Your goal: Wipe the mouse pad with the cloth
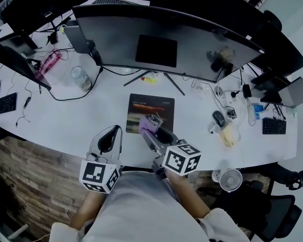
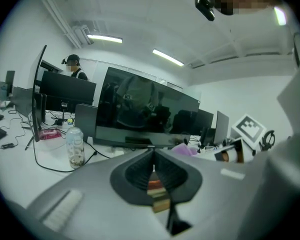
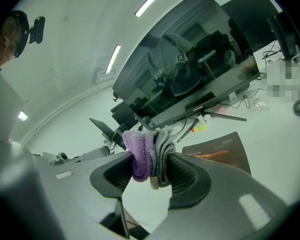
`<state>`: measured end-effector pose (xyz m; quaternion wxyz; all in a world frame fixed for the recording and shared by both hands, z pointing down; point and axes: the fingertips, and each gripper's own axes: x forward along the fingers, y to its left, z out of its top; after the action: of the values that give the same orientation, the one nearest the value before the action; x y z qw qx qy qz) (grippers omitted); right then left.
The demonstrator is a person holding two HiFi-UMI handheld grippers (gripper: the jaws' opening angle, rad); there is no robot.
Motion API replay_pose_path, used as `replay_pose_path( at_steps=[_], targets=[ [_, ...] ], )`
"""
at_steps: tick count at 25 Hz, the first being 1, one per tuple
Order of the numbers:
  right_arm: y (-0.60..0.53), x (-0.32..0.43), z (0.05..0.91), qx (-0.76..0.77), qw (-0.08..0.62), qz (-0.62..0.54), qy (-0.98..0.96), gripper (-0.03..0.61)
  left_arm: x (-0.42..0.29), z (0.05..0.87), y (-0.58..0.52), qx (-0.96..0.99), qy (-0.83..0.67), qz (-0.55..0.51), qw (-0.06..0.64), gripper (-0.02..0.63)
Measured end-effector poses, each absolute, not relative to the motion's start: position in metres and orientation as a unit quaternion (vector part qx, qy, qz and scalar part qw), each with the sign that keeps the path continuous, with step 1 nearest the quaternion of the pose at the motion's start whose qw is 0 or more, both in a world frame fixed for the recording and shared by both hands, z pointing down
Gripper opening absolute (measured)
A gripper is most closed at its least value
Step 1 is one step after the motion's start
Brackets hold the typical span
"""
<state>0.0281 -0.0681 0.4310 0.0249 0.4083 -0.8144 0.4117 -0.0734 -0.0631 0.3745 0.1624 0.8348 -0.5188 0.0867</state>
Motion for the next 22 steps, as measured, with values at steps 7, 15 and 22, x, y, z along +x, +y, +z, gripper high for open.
replay_pose_path(
  at_steps=[7,15,22],
  targets=[
    [-0.094,0.017,0.438,0.402,0.034,0.424,-0.811,0.198,-0.079,0.385,-0.083,0.835,-0.514,0.087,0.176,0.000],
    [-0.123,0.003,0.455,0.403,0.043,0.447,-0.798,0.198,-0.089,0.396,-0.103,0.832,-0.514,0.070,0.194,0.000],
    [-0.144,-0.007,0.476,0.397,0.063,0.464,-0.789,0.199,-0.096,0.407,-0.115,0.831,-0.509,0.081,0.210,0.000]
  ],
)
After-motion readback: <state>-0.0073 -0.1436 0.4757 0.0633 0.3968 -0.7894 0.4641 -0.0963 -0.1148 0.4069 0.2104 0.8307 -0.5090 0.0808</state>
